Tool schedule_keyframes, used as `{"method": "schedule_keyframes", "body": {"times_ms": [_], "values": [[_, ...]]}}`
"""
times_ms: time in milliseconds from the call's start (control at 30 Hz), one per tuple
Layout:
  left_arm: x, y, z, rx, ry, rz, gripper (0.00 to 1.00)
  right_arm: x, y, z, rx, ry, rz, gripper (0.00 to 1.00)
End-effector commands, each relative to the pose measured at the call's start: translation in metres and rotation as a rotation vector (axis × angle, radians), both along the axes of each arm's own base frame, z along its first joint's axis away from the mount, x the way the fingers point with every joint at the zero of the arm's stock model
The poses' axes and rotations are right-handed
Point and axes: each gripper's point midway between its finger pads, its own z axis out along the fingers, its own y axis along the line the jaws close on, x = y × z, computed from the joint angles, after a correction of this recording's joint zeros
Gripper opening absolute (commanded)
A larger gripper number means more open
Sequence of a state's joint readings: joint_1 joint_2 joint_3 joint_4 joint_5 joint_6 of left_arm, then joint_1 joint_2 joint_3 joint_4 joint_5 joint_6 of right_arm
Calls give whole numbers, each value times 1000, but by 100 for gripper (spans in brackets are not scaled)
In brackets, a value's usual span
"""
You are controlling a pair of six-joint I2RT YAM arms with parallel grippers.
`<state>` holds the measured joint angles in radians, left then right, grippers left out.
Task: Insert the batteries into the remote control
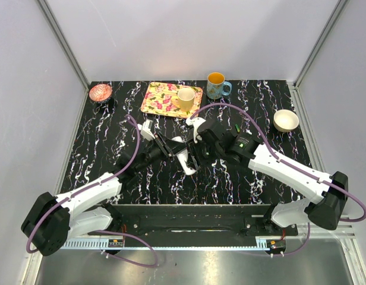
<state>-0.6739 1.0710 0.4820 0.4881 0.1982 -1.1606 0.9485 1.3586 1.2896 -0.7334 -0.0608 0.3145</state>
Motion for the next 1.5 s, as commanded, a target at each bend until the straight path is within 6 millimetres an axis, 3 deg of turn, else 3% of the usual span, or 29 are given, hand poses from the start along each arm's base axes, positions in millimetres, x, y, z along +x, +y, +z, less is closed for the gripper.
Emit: {"method": "schedule_keyframes", "body": {"times_ms": [0, 467, 1000, 1100, 1267, 1467], "values": [[4, -4, 35, -71, -83, -5, 0, 1, 0, 15, 44, -46, -13, 22], [5, -4, 32, -61, -84, -6, 0, 4, 2, 21, 58, -53, -28, 1], [10, -2, 27, -34, -82, 19, 0, 7, 2, 18, 48, -52, -51, 0], [15, 1, 22, 1, -95, 46, 0, 12, -3, 19, 38, -78, -81, 8], [27, 12, 11, 36, -82, 91, 0, 17, -16, 38, 70, -141, -136, 29], [38, 39, -3, 91, -76, 189, 0, 33, -51, 48, 68, -250, -323, 44]]}}
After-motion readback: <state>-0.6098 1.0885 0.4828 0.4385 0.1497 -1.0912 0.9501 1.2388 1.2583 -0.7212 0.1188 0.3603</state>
